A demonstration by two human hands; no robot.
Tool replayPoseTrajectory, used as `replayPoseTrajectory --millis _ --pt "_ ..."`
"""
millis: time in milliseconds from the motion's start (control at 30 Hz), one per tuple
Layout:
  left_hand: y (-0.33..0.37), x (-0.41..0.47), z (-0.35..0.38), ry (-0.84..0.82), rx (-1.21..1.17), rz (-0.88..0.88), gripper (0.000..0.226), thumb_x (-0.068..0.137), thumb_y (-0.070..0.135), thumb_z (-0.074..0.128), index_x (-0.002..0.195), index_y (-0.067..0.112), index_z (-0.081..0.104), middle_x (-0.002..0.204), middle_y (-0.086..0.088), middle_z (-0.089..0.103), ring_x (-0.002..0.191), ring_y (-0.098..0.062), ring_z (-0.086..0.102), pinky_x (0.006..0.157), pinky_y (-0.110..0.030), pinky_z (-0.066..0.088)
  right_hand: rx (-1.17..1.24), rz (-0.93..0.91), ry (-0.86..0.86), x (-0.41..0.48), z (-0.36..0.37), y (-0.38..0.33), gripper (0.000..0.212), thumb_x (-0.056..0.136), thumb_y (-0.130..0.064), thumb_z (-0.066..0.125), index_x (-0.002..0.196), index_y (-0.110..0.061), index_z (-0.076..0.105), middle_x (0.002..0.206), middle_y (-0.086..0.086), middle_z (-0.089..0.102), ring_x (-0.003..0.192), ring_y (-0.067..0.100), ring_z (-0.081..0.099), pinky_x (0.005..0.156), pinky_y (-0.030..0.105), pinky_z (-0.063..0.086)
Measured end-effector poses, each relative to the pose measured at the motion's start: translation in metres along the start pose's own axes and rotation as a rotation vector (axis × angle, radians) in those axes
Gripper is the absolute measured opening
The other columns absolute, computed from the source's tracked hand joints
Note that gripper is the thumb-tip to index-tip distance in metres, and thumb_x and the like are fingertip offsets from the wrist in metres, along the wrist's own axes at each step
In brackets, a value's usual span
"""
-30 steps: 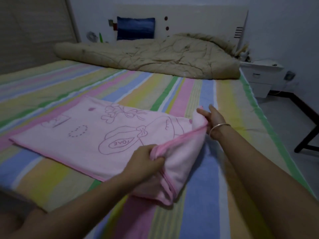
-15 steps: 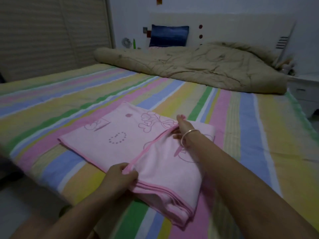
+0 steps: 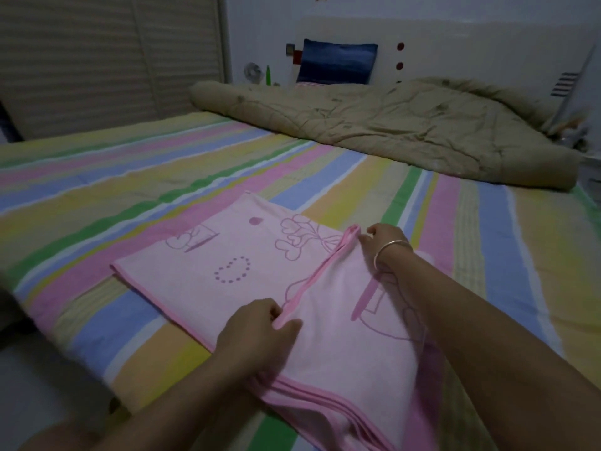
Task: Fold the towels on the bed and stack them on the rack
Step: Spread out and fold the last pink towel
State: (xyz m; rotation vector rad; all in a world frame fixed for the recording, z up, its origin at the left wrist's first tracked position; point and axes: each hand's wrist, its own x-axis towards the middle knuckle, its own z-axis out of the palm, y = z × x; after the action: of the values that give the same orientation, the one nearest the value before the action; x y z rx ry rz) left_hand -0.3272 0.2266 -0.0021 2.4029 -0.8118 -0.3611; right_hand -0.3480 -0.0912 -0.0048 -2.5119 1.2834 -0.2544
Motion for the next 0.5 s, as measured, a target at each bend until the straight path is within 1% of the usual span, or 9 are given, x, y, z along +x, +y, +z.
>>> replayPoseTrajectory --millis 67,100,133,200,233,300,333,433,500 --pt "-0.004 0.0 0.009 0.044 -0.013 0.039 0.027 0.086 0.049 0.059 0.077 0.024 0.055 0.078 0.007 0.062 0.08 -0.019 0.06 0.073 -0.032 0.048 0.03 -0.056 0.09 0.005 0.005 -0.003 0.035 0.089 -0.045 0.055 0.107 -0.019 0.07 0.116 0.007 0.067 0.111 0.029 0.058 0.095 0.037 0.047" --pt "-0.005 0.0 0.009 0.061 -0.052 0.053 0.024 0.088 0.045 0.059 0.078 0.023 0.055 0.079 0.006 0.063 0.081 -0.02 0.059 0.072 -0.032 0.047 0.073 -0.083 0.124 0.007 0.006 -0.005 0.031 0.089 -0.043 0.056 0.099 -0.017 0.071 0.108 0.009 0.069 0.103 0.03 0.061 0.088 0.036 0.05" --pt "-0.007 0.002 0.007 0.081 -0.086 0.061 0.021 0.09 0.041 0.059 0.08 0.023 0.057 0.079 0.005 0.063 0.081 -0.02 0.059 0.07 -0.032 0.044 0.118 -0.105 0.155 0.01 0.008 -0.009 0.029 0.09 -0.041 0.057 0.094 -0.015 0.07 0.102 0.01 0.069 0.096 0.03 0.062 0.081 0.034 0.051" --pt "-0.01 0.007 -0.002 0.129 -0.105 0.07 0.017 0.091 0.039 0.06 0.082 0.024 0.058 0.079 0.005 0.062 0.078 -0.018 0.057 0.066 -0.03 0.039 0.194 -0.111 0.224 0.013 0.007 -0.017 0.026 0.093 -0.037 0.055 0.09 -0.014 0.067 0.099 0.012 0.066 0.089 0.031 0.062 0.072 0.029 0.045" --pt "-0.014 0.01 -0.008 0.153 -0.102 0.065 0.017 0.091 0.039 0.06 0.083 0.025 0.059 0.078 0.006 0.062 0.077 -0.017 0.057 0.064 -0.03 0.037 0.226 -0.117 0.253 0.016 0.007 -0.021 0.026 0.093 -0.037 0.054 0.09 -0.014 0.066 0.1 0.013 0.064 0.089 0.031 0.061 0.072 0.03 0.042" --pt "-0.02 0.017 -0.019 0.166 -0.106 0.038 0.017 0.09 0.04 0.06 0.082 0.025 0.059 0.077 0.007 0.062 0.073 -0.015 0.057 0.061 -0.028 0.036 0.249 -0.141 0.285 0.019 0.005 -0.028 0.027 0.093 -0.04 0.053 0.09 -0.016 0.064 0.1 0.012 0.064 0.091 0.032 0.061 0.075 0.032 0.044" --pt "-0.026 0.022 -0.023 0.156 -0.106 0.015 0.017 0.09 0.04 0.061 0.081 0.025 0.06 0.076 0.007 0.062 0.072 -0.014 0.057 0.059 -0.027 0.036 0.243 -0.154 0.275 0.02 0.007 -0.033 0.028 0.093 -0.042 0.053 0.091 -0.017 0.065 0.099 0.011 0.065 0.091 0.031 0.061 0.077 0.033 0.046" --pt "-0.041 0.028 -0.026 0.107 -0.086 -0.025 0.018 0.088 0.039 0.064 0.079 0.024 0.064 0.072 0.008 0.063 0.071 -0.014 0.06 0.058 -0.026 0.038 0.197 -0.136 0.167 0.02 0.017 -0.043 0.028 0.091 -0.046 0.054 0.094 -0.021 0.066 0.096 0.006 0.069 0.09 0.028 0.062 0.079 0.032 0.048" --pt "-0.046 0.028 -0.025 0.125 -0.086 -0.019 0.021 0.086 0.042 0.065 0.077 0.024 0.065 0.072 0.009 0.065 0.07 -0.011 0.061 0.06 -0.025 0.042 0.057 -0.128 0.161 0.019 0.026 -0.048 0.026 0.091 -0.044 0.053 0.106 -0.025 0.064 0.109 0.005 0.067 0.102 0.028 0.059 0.088 0.035 0.047"
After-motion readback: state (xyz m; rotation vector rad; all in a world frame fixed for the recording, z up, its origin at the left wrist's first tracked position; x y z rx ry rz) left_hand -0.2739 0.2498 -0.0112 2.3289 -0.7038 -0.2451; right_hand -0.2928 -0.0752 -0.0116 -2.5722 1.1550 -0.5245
